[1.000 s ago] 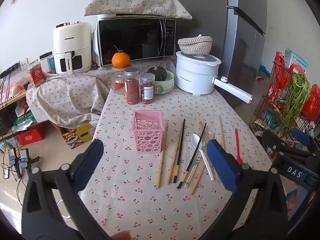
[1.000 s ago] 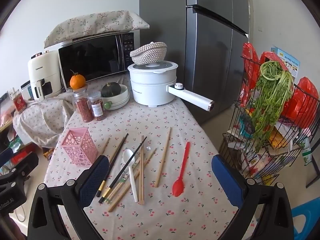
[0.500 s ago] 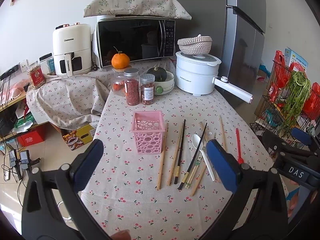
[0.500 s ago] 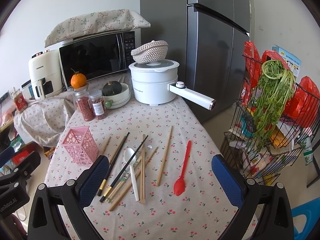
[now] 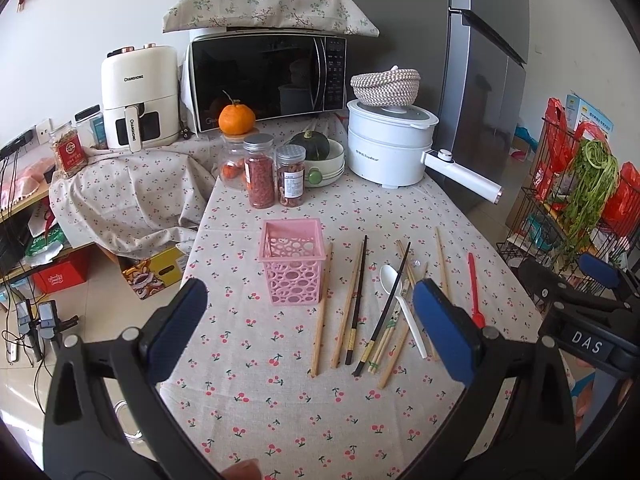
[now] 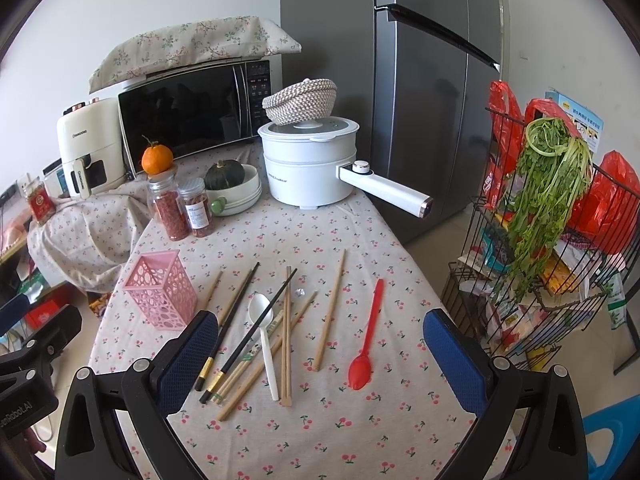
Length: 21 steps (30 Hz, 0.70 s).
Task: Organize utensils
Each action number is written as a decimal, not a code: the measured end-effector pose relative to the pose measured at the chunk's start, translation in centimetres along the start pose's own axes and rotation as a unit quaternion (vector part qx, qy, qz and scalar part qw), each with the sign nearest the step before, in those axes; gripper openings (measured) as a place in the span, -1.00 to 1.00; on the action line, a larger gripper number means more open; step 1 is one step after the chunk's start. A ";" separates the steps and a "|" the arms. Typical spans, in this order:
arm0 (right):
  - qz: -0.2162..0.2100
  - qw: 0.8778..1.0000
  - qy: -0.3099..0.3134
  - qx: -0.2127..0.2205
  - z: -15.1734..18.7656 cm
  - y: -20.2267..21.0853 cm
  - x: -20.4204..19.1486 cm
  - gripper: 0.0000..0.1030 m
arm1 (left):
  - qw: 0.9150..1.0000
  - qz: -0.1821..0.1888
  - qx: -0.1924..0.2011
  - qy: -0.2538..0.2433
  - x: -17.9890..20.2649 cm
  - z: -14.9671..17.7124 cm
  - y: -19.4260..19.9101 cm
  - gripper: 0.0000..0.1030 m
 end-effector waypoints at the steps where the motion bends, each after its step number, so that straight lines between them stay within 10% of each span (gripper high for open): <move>1: 0.000 1.000 0.000 0.000 0.0 0.0 0.0 1.00 | 1.000 0.000 0.000 0.000 0.1 0.0 0.0 0.99; 21: -0.002 1.000 0.000 -0.004 0.1 -0.2 0.0 1.00 | 1.000 0.001 -0.001 -0.001 0.3 0.1 0.1 0.99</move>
Point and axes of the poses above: each gripper's, at about its wrist camera, not at the fingertips, and y roughly against the way its jaws point, x to its right, z to its underside, the point moved 4 cm from there along -y, roughly the way its jaws point, and after that the axes turned 6 degrees about -x, right-handed, at the moved point
